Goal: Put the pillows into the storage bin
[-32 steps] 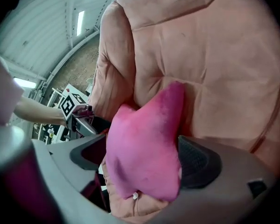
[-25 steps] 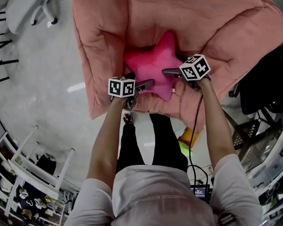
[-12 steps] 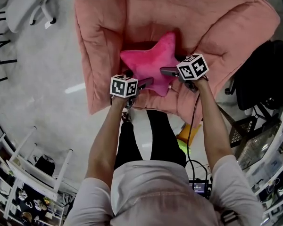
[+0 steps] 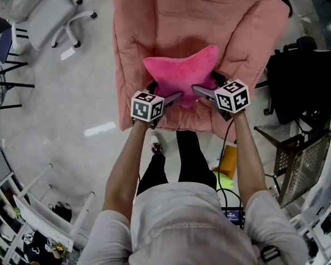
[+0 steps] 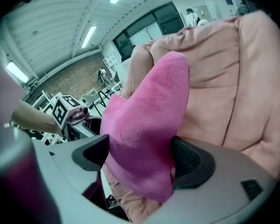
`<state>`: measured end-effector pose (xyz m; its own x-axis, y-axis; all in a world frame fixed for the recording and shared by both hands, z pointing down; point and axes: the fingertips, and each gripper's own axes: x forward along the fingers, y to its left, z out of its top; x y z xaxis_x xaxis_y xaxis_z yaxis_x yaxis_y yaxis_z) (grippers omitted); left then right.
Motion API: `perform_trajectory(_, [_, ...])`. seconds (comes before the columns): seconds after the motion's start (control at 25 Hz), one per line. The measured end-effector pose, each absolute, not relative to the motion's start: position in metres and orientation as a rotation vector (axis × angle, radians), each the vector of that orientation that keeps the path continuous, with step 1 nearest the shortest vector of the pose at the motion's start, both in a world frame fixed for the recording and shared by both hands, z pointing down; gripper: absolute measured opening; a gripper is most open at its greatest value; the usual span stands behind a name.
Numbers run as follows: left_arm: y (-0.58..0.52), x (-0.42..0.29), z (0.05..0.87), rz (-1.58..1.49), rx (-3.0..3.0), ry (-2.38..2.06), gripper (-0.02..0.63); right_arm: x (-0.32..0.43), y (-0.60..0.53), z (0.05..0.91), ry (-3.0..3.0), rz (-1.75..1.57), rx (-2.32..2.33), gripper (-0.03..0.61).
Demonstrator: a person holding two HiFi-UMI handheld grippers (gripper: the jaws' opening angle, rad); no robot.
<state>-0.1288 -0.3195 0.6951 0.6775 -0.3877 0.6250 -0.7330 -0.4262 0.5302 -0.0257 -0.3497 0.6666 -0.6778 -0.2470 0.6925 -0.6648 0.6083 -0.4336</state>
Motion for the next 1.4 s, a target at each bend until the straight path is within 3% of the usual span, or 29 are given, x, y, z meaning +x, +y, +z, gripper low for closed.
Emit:
perform_trajectory(0.56, [-0.301, -0.182, 0.439, 0.394, 2.553, -1.06, 0.511, -0.076, -0.306, 0.406, -2.529, 0.362, 1.014, 0.442])
perform_trajectory(0.88, [-0.245, -0.194, 0.352, 0.355, 2.789, -0.976, 0.511, -0.087, -0.229, 0.327, -2.588, 0.228, 1.227, 0.442])
perform_trajectory(1.16, [-0.187, -0.128, 0.302, 0.295, 3.024, -0.695, 0.511, -0.026, -0.142, 0.289, -2.526, 0.183, 1.522, 0.443])
perform_trajectory(1.4, [-0.139, -0.043, 0.305, 0.317, 3.071, -0.385, 0.511, 0.049, -0.078, 0.29, -2.363, 0.239, 1.737, 0.443])
